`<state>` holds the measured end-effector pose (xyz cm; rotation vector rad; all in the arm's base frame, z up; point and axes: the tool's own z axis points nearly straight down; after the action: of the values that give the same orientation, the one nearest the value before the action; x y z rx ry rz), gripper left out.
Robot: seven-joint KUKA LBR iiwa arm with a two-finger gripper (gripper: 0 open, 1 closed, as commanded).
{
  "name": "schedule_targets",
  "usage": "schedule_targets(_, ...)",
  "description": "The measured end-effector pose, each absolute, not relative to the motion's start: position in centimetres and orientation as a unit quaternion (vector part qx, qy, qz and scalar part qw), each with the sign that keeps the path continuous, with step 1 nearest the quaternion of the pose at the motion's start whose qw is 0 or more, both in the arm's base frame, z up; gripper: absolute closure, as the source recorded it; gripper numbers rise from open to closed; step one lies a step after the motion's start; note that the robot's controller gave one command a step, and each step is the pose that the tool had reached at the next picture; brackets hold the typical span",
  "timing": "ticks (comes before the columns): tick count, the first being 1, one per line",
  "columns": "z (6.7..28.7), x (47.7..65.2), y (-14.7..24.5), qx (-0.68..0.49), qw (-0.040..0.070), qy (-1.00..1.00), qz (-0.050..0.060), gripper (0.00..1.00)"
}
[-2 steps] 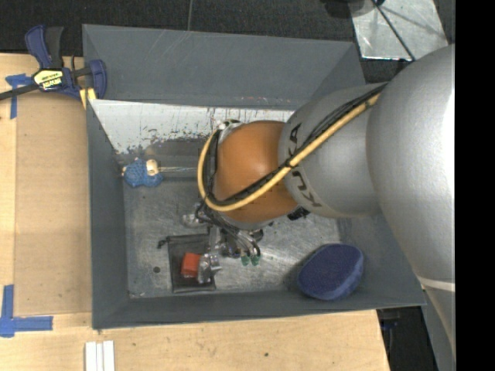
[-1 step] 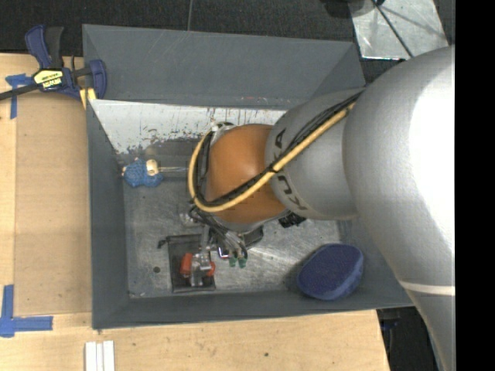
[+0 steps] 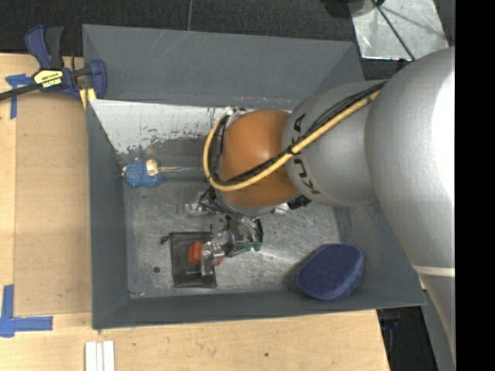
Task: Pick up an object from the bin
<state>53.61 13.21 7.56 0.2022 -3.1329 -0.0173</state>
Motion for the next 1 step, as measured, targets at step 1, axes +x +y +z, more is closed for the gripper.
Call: schedule_targets(1,7.45,50.43,11.84,0.124,-0.009,-0.992,-0.002,0.00)
